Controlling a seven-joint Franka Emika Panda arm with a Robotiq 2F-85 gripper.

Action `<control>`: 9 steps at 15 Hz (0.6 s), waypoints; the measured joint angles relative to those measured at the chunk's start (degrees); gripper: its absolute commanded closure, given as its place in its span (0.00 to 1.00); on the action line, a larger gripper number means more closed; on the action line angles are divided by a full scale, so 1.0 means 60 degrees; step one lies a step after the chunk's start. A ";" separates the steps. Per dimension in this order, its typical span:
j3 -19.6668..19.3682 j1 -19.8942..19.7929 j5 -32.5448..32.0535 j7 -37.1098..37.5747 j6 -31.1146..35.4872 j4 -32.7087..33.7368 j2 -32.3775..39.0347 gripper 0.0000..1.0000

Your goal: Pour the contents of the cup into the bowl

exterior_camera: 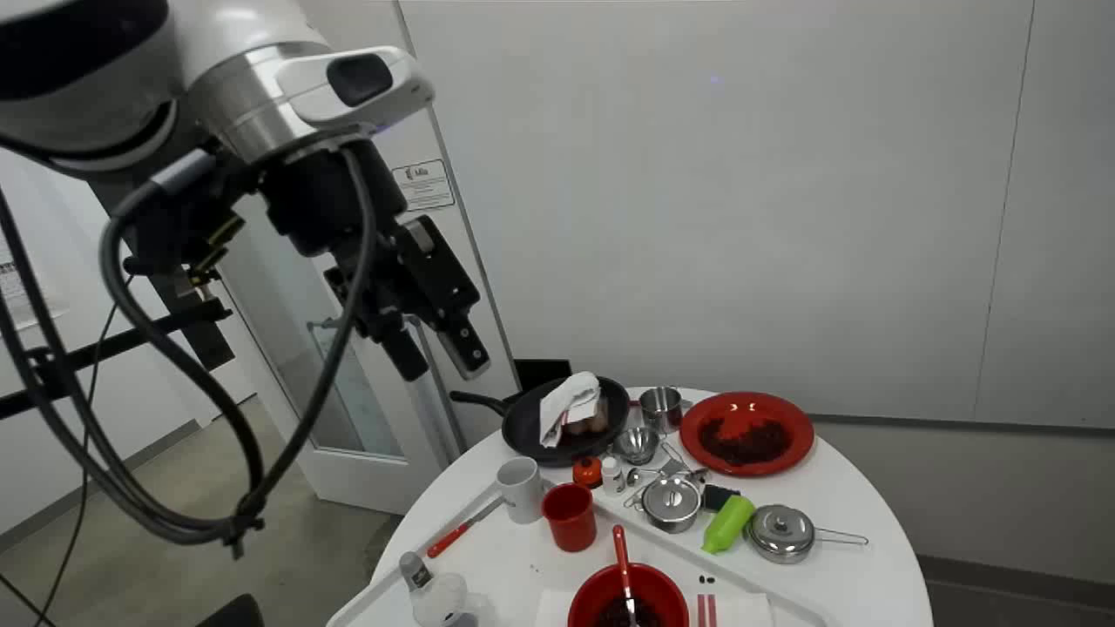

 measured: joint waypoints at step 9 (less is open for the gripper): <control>0.0000 0.0010 0.0010 0.0291 -0.0026 -0.0049 0.0045 0.00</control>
